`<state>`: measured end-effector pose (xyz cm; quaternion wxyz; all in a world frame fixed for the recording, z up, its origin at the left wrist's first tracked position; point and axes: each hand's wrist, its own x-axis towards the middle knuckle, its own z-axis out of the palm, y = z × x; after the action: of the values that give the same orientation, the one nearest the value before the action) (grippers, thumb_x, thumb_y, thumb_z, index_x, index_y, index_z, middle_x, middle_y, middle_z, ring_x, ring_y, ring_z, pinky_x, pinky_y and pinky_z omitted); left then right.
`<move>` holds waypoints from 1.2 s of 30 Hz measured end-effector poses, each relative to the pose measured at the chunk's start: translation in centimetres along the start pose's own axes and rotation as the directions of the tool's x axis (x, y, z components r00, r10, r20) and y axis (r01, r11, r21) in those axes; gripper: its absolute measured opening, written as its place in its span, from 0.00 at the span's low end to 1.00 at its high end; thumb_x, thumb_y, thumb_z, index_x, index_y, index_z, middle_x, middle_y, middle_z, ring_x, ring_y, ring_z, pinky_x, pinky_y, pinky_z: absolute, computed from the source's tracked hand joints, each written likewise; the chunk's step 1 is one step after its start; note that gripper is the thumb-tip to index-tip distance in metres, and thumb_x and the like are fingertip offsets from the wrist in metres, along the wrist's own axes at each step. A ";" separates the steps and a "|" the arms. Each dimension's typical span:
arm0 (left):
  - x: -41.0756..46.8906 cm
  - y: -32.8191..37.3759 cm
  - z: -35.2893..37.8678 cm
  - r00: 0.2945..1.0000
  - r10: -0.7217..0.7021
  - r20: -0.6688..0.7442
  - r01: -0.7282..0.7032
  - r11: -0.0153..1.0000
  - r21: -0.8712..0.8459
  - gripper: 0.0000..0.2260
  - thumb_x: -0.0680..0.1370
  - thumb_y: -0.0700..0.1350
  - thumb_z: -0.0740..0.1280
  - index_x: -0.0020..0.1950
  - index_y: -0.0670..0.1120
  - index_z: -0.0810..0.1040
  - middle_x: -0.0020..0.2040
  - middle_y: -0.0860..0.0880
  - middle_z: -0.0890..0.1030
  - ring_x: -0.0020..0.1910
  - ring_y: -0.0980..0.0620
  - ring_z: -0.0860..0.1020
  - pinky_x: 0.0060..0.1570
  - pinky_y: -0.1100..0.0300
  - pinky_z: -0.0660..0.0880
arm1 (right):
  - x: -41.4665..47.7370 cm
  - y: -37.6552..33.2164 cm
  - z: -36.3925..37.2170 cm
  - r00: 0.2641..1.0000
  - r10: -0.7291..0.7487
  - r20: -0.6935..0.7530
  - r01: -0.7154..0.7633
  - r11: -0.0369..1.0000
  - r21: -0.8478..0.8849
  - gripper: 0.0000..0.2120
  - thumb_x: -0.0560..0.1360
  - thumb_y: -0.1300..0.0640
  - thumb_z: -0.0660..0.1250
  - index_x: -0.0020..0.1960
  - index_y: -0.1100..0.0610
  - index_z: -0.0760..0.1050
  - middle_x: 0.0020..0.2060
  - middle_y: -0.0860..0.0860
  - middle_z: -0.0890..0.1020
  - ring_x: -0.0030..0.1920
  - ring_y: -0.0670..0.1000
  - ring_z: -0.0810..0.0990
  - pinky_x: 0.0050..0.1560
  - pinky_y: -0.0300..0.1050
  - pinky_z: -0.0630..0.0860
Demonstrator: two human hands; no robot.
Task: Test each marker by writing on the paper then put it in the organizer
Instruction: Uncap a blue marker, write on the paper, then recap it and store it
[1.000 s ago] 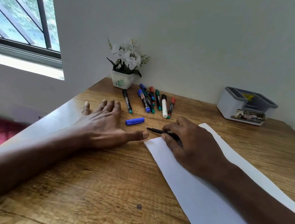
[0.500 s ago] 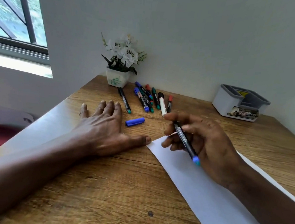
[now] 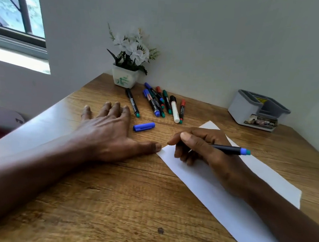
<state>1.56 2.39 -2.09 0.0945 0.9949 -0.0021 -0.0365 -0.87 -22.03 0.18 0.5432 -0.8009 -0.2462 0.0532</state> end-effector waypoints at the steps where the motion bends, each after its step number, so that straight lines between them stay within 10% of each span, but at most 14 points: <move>1: 0.0 0.0 0.1 1.000 0.002 -0.002 -0.002 1.000 0.001 0.69 0.50 0.90 0.41 0.83 0.51 0.42 0.83 0.48 0.41 0.82 0.49 0.41 0.77 0.34 0.42 | 0.1 0.0 -0.2 1.000 -0.013 -0.004 0.013 0.999 -0.049 0.13 0.83 0.55 0.63 0.51 0.59 0.85 0.38 0.56 0.85 0.38 0.51 0.82 0.39 0.42 0.78; 7: 0.1 0.1 0.0 1.000 0.000 -0.011 0.000 1.000 0.012 0.68 0.50 0.90 0.41 0.83 0.52 0.42 0.83 0.48 0.42 0.82 0.48 0.42 0.77 0.34 0.43 | -0.1 -0.3 1.0 0.989 0.147 -0.021 -0.141 0.975 0.171 0.04 0.72 0.61 0.74 0.47 0.59 0.84 0.37 0.59 0.87 0.36 0.53 0.86 0.36 0.40 0.81; 36: 0.0 0.0 -0.4 0.998 0.016 0.056 -0.016 1.000 -0.010 0.70 0.47 0.90 0.45 0.83 0.55 0.41 0.83 0.48 0.39 0.81 0.47 0.39 0.76 0.33 0.39 | 0.2 0.0 1.0 0.997 -0.038 -0.060 0.026 0.980 -0.197 0.06 0.71 0.62 0.73 0.37 0.55 0.81 0.27 0.51 0.82 0.27 0.45 0.79 0.29 0.36 0.74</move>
<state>1.53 2.50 -1.74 0.0993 0.9929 -0.0126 -0.0637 -1.07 -21.11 -0.16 0.4700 -0.8477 -0.2458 -0.0055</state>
